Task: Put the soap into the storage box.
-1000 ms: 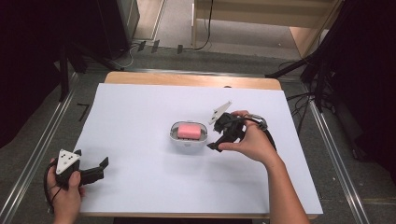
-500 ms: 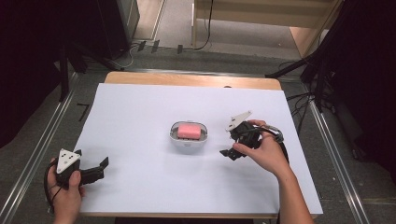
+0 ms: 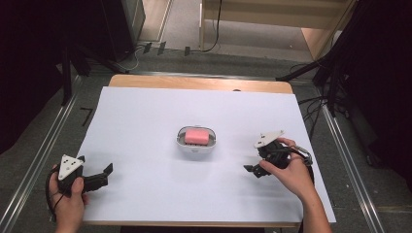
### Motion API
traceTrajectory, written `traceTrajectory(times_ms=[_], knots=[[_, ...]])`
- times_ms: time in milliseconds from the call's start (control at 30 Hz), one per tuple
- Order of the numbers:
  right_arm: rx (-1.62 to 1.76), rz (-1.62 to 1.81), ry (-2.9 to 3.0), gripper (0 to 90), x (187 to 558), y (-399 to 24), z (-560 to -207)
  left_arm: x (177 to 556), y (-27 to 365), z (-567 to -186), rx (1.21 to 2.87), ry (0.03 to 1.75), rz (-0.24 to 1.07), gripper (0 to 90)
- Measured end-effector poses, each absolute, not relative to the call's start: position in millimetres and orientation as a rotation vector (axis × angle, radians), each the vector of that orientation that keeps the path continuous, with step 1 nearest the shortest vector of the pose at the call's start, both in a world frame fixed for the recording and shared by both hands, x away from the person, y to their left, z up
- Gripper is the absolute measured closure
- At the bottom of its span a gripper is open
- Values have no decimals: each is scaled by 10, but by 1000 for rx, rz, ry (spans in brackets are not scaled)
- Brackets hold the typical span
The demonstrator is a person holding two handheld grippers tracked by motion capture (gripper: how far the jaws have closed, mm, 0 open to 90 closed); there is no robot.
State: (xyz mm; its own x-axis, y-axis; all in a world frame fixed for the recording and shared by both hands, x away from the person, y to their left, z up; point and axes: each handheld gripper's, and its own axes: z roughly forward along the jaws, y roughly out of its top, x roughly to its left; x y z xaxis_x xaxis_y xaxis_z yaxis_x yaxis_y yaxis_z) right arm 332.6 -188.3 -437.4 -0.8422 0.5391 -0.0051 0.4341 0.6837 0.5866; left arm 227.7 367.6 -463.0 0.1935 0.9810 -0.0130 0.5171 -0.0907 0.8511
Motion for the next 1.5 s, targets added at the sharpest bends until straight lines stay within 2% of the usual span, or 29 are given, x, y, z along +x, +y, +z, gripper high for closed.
traceTrajectory(times_ms=[433, 1500], knots=[[920, 938, 2614, 106, 3152, -2278, -4549, 2277, 3678, -4631, 1712, 1423, 780, 0], [1095, 1037, 2469, 103, 2839, -2847, -4865, 2277, 3679, -4632, 1709, 1424, 778, 0]])
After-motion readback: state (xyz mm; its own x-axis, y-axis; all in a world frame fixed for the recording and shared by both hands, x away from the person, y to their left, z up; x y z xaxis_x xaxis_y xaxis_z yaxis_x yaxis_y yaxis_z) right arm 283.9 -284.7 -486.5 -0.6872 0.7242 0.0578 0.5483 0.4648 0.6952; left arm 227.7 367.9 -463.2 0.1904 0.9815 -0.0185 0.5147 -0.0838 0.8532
